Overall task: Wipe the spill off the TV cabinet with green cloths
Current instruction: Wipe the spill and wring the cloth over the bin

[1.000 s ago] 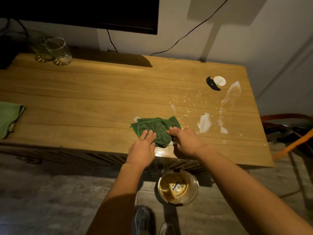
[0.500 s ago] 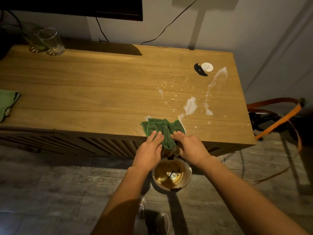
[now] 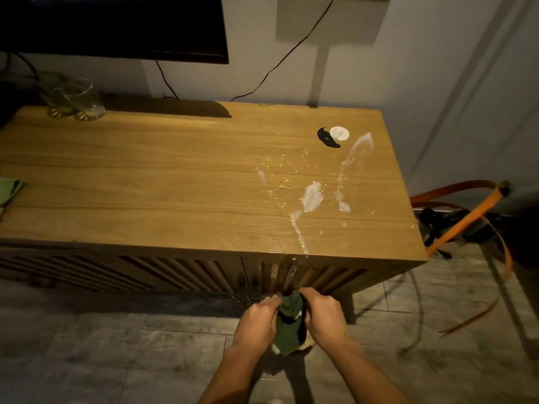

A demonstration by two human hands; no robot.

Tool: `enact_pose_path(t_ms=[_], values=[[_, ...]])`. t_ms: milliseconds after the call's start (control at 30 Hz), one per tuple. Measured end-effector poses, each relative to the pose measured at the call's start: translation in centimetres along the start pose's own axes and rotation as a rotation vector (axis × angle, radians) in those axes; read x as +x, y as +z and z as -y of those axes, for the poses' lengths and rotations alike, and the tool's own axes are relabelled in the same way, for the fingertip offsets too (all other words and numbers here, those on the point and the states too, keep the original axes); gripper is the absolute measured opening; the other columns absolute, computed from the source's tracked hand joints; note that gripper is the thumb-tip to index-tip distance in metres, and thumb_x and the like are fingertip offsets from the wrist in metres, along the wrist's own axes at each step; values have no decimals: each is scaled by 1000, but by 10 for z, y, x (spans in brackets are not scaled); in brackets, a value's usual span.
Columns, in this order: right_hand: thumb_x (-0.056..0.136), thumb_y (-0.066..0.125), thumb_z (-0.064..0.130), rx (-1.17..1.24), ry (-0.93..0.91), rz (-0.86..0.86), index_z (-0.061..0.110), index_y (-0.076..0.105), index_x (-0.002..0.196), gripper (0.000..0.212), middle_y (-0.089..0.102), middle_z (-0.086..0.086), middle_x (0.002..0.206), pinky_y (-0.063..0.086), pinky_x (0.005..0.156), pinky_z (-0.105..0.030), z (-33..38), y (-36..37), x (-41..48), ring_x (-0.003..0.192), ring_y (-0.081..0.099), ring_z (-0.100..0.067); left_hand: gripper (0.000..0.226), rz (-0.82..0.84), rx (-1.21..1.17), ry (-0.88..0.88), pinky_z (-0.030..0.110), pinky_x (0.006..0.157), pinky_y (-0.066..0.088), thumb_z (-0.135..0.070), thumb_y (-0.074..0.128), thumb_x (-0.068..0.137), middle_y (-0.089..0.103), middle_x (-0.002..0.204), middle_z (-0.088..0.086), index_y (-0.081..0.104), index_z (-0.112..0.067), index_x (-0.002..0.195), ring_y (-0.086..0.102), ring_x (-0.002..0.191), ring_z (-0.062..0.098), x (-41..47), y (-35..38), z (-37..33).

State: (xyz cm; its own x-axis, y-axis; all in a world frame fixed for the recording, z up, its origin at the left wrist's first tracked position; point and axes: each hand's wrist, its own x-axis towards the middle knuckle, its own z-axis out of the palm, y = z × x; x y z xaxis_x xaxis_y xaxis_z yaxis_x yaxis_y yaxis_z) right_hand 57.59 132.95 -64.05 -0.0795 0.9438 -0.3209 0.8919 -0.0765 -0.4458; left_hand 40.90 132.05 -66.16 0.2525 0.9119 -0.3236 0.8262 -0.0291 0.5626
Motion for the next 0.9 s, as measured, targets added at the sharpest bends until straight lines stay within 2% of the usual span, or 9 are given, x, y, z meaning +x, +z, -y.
enact_pose_path(t_ms=[133,233,333,467,567,667,767,900], values=[[89,59,22,-90,4,11,33,59,123,36,72,6,108,55,86,-35,-19,-16,2,101,67,-16,39,11,41,-21,36,91,48,-23,44,99,66,126,1,51,-31,136,62,111,24,4,-6,3],[88,64,20,-142,-52,67,35,60,123,38,70,9,114,56,87,-35,-30,-31,4,104,65,-12,38,38,48,3,37,94,51,-27,46,100,66,126,1,50,-33,137,62,112,22,6,-18,7],[86,66,23,-153,-64,64,35,65,112,28,70,11,104,56,81,-33,-31,-45,8,98,65,-11,39,68,57,31,38,95,50,-27,48,99,66,125,3,50,-33,137,62,112,22,8,-32,4],[86,65,22,-119,-3,113,34,65,97,16,67,9,94,56,79,-34,-21,-67,14,89,64,-11,32,94,41,54,35,84,51,-27,50,97,70,111,4,57,-34,127,64,102,23,8,-54,-10],[81,66,21,-162,1,212,35,62,89,17,64,9,91,55,74,-33,-14,-79,13,88,62,-14,31,172,89,37,43,90,51,-26,47,98,67,115,8,58,-31,126,62,105,29,6,-72,-20],[78,69,21,-236,7,368,34,60,91,21,60,5,97,56,77,-36,-4,-95,7,90,60,-18,32,251,143,35,46,93,50,-24,46,99,65,119,10,59,-27,128,60,108,31,1,-88,-34],[75,67,17,-173,47,360,34,60,87,22,60,6,94,57,76,-36,3,-117,8,86,59,-17,30,267,150,13,45,92,51,-22,48,99,66,117,9,61,-25,125,60,107,28,-3,-103,-51],[81,66,14,-73,15,414,37,64,97,29,64,9,100,53,72,-23,14,-156,8,89,60,-8,31,285,174,11,42,93,49,-20,50,98,65,121,10,61,-22,126,58,110,30,-3,-138,-72]])
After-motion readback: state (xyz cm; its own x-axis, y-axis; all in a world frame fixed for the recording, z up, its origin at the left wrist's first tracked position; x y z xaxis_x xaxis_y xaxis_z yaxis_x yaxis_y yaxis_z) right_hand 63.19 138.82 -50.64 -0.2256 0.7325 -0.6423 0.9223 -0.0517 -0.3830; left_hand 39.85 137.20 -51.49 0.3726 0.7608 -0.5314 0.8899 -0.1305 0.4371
